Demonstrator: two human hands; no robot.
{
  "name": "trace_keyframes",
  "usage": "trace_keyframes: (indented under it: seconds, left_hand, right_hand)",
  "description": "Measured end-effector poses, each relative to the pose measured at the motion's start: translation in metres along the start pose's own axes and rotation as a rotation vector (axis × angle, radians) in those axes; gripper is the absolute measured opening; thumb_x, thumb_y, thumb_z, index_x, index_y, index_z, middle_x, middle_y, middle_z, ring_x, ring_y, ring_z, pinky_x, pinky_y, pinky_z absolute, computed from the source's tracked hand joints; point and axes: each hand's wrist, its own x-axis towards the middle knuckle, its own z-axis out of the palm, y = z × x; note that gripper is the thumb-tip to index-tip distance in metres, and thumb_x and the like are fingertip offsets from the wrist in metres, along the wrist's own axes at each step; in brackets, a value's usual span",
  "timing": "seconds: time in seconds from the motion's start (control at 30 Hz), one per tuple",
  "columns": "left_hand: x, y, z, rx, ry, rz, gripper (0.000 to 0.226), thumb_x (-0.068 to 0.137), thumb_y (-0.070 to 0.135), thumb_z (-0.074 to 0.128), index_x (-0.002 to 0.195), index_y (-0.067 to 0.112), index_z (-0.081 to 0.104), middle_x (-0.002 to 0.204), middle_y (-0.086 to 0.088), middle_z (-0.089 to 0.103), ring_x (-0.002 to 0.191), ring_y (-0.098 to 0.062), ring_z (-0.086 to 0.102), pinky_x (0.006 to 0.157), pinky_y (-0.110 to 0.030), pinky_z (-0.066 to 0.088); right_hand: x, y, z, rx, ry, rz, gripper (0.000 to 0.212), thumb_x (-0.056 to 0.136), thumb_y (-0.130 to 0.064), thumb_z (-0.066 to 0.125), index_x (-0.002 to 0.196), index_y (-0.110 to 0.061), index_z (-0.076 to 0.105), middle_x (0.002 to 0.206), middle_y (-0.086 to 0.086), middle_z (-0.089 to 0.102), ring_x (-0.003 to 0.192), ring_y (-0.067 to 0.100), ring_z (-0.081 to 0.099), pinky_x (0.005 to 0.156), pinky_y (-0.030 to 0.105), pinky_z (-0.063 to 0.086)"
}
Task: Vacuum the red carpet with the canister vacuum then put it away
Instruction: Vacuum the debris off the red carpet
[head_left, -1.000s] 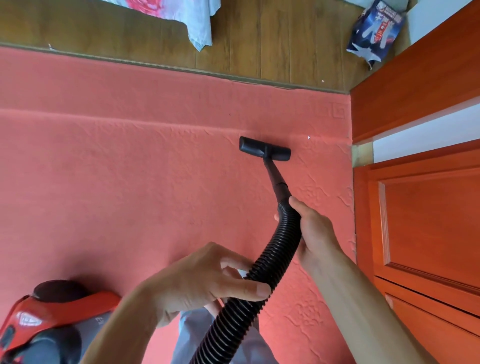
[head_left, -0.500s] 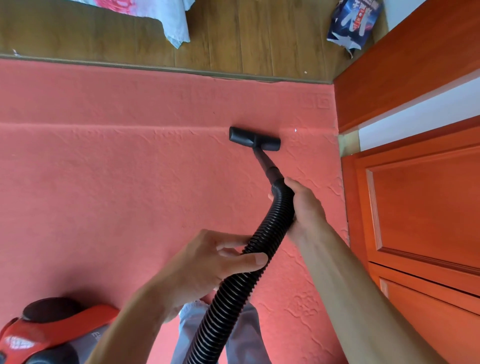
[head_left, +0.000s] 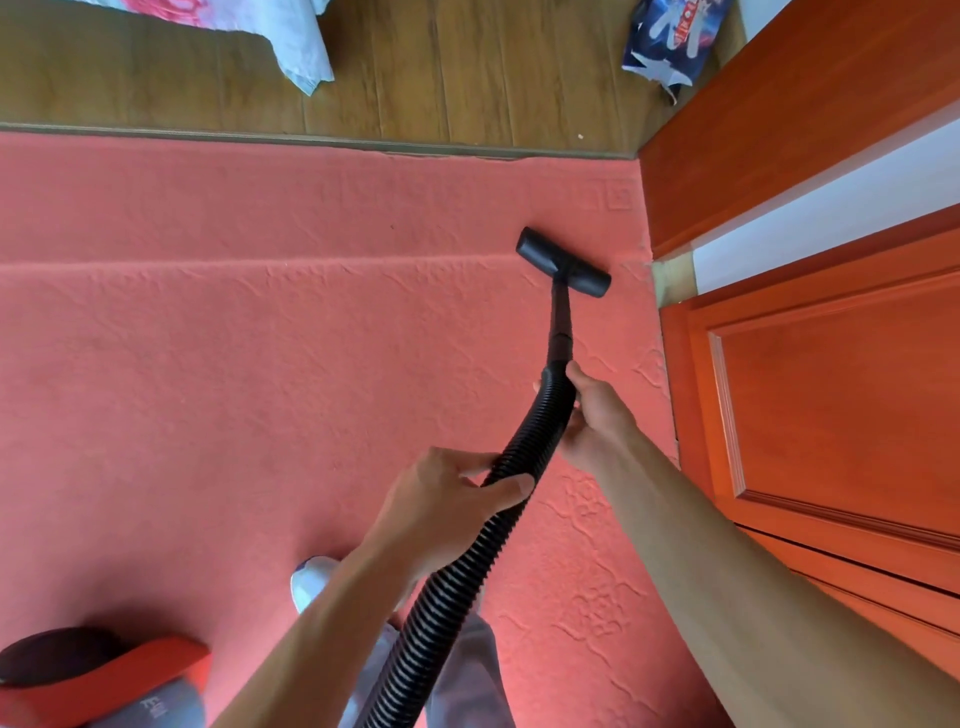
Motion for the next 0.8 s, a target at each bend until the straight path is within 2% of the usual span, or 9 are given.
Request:
trace_keyframes:
  seconds: [0.1,0.17,0.23,0.3,0.37,0.43,0.53,0.7,0.8]
  left_hand:
    - [0.024,-0.001,0.012,-0.004,0.112,0.015,0.017,0.086,0.046,0.069,0.102,0.047,0.074,0.062,0.004,0.073,0.052,-0.009,0.066,0.057,-0.031,0.056]
    - [0.033,0.002,0.013,-0.012,0.186,0.019,0.018,0.085,0.046,0.070,0.102,0.050,0.074,0.058,0.008,0.070,0.046,-0.005,0.062,0.046,-0.021,0.047]
    - [0.034,0.006,0.009,-0.031,0.213,-0.001,0.016,0.084,0.046,0.071,0.099,0.051,0.074,0.059,0.009,0.072,0.043,0.000,0.060,0.042,-0.014,0.042]
    - [0.028,0.009,0.005,-0.073,0.182,-0.024,0.015,0.083,0.044,0.074,0.098,0.047,0.076,0.064,0.008,0.074,0.047,0.001,0.063,0.042,-0.010,0.043]
    - [0.017,0.013,0.005,-0.092,0.091,-0.043,0.019,0.082,0.042,0.077,0.101,0.044,0.076,0.072,0.007,0.077,0.058,-0.002,0.070,0.047,-0.010,0.046]
    - [0.005,0.015,0.009,-0.058,-0.022,-0.061,0.025,0.081,0.040,0.079,0.106,0.041,0.075,0.076,0.006,0.079,0.066,-0.006,0.074,0.051,-0.012,0.049]
    - [-0.012,0.012,0.019,0.002,-0.158,-0.106,0.031,0.083,0.035,0.078,0.114,0.036,0.074,0.075,0.005,0.078,0.063,-0.006,0.073,0.049,-0.013,0.049]
    - [-0.040,0.004,0.029,0.105,-0.243,-0.178,0.018,0.085,0.032,0.076,0.102,0.029,0.081,0.086,-0.006,0.078,0.068,-0.006,0.072,0.056,-0.013,0.051]
    - [-0.060,0.002,0.030,0.192,-0.284,-0.222,0.013,0.081,0.041,0.077,0.093,0.037,0.081,0.083,-0.004,0.079,0.067,-0.008,0.070,0.060,-0.018,0.051]
  right_hand:
    - [0.023,-0.009,0.015,-0.005,0.029,-0.038,0.025,0.096,-0.030,0.058,0.108,-0.008,0.060,0.092,0.009,0.062,0.066,0.019,0.058,0.049,0.023,0.049]
    - [0.031,-0.019,0.025,-0.047,0.014,-0.052,0.026,0.097,-0.030,0.057,0.111,-0.008,0.059,0.090,0.008,0.061,0.061,0.017,0.056,0.035,0.016,0.041]
    - [0.032,-0.026,0.027,-0.114,-0.015,-0.045,0.023,0.097,-0.029,0.057,0.110,-0.010,0.057,0.086,0.006,0.059,0.047,0.012,0.054,0.031,0.012,0.034]
    - [0.028,-0.026,0.019,-0.157,-0.030,-0.038,0.022,0.097,-0.030,0.056,0.108,-0.011,0.057,0.083,0.006,0.059,0.035,0.008,0.051,0.032,0.012,0.035]
    - [0.020,-0.023,0.006,-0.148,-0.046,-0.030,0.022,0.096,-0.030,0.057,0.108,-0.011,0.059,0.091,0.008,0.062,0.051,0.012,0.058,0.039,0.017,0.042]
    - [0.007,-0.014,-0.014,-0.073,-0.077,0.011,0.021,0.096,-0.028,0.058,0.104,-0.010,0.062,0.094,0.009,0.063,0.070,0.015,0.060,0.056,0.025,0.049]
    - [-0.013,0.005,-0.049,0.033,-0.092,0.072,0.021,0.097,-0.024,0.056,0.103,-0.005,0.062,0.096,0.009,0.063,0.084,0.016,0.062,0.071,0.027,0.047]
    - [-0.030,0.045,-0.094,0.051,-0.028,0.121,0.021,0.096,-0.023,0.057,0.101,-0.004,0.063,0.088,0.009,0.066,0.082,0.017,0.062,0.072,0.028,0.045]
    - [-0.053,0.062,-0.097,0.098,0.010,0.140,0.018,0.095,-0.022,0.056,0.095,-0.006,0.063,0.083,0.008,0.063,0.074,0.016,0.060,0.065,0.026,0.047]
